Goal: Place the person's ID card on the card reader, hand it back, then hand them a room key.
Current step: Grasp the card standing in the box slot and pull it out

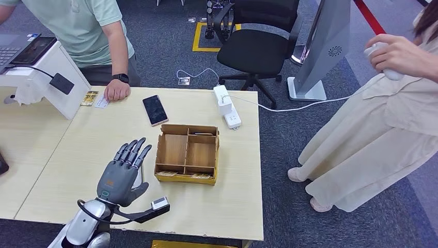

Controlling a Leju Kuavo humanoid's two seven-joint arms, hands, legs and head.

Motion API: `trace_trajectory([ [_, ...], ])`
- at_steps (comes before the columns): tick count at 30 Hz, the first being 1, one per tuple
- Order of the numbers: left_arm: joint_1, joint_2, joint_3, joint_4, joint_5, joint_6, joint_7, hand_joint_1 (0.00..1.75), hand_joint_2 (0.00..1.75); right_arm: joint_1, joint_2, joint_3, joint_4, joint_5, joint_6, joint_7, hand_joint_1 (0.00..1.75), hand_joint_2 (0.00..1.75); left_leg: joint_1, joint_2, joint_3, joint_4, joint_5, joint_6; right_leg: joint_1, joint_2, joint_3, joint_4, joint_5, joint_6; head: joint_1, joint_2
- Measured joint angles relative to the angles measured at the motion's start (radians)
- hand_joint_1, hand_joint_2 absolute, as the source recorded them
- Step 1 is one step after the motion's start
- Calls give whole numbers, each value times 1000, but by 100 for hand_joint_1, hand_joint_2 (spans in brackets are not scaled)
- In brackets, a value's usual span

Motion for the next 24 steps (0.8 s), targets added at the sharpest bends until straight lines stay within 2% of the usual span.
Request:
trace_trajectory([
  [13,-66,9,0,57,-28,-6,-4,0,175,-8,0,29,0,15,1,12,0,0,0,0,0,0,0,0,0,0,0,0,0,0,0,0],
  [24,-90,26,-36,87,120,-116,-26,0,175,-12,0,38,0,13,0,13,0,0,0,0,0,0,0,0,0,0,0,0,0,0,0,0],
])
